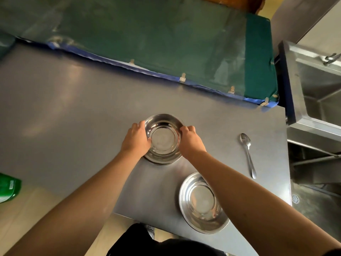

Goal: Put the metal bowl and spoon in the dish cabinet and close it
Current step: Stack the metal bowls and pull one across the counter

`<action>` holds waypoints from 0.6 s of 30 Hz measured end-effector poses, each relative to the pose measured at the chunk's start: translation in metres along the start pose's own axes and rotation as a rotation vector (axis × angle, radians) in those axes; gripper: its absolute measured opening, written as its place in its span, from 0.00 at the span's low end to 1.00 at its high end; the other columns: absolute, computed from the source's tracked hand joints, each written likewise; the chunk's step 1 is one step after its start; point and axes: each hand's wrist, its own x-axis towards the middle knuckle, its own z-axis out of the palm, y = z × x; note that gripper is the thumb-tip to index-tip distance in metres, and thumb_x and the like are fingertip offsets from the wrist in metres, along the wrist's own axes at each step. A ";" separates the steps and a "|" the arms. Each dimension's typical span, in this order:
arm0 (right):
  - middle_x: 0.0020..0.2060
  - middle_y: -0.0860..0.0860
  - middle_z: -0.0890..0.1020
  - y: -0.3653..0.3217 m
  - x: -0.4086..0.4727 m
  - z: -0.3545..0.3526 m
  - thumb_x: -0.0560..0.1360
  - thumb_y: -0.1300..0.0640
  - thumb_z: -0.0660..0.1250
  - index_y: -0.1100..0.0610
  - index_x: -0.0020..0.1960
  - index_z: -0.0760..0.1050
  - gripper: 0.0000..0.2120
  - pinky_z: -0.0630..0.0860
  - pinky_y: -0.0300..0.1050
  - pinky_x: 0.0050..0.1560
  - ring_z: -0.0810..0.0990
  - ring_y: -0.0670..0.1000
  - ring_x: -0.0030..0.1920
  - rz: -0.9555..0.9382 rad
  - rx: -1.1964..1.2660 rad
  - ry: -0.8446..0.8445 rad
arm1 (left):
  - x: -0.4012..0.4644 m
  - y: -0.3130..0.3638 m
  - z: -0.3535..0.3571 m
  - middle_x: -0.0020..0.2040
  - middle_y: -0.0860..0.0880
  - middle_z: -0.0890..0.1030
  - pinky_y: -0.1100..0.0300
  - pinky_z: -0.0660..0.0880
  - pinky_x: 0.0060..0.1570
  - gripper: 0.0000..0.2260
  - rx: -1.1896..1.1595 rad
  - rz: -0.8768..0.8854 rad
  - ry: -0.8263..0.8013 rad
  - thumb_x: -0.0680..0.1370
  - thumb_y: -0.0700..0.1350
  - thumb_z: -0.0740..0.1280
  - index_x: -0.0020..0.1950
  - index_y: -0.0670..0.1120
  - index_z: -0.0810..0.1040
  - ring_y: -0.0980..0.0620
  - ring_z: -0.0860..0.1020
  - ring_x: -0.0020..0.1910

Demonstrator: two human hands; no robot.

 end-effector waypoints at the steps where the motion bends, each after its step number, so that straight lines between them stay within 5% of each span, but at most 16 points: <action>1: 0.60 0.57 0.70 0.001 0.000 0.002 0.77 0.66 0.59 0.58 0.67 0.71 0.18 0.79 0.57 0.53 0.79 0.62 0.51 0.001 -0.007 -0.004 | -0.001 -0.002 0.003 0.59 0.39 0.75 0.46 0.74 0.53 0.27 -0.003 0.001 -0.005 0.75 0.43 0.70 0.72 0.44 0.68 0.37 0.75 0.58; 12: 0.65 0.55 0.71 0.010 0.002 0.022 0.79 0.63 0.59 0.55 0.71 0.67 0.20 0.77 0.55 0.54 0.70 0.57 0.63 -0.020 -0.029 0.007 | -0.005 -0.010 0.016 0.58 0.41 0.74 0.52 0.71 0.45 0.25 0.064 0.014 -0.001 0.74 0.33 0.67 0.70 0.43 0.68 0.41 0.71 0.58; 18: 0.66 0.53 0.70 0.013 0.005 0.032 0.78 0.65 0.57 0.55 0.71 0.67 0.22 0.76 0.56 0.56 0.69 0.57 0.64 -0.025 0.010 0.008 | -0.001 -0.017 0.023 0.64 0.40 0.71 0.48 0.73 0.55 0.28 0.020 -0.007 0.002 0.75 0.32 0.65 0.75 0.43 0.65 0.38 0.73 0.61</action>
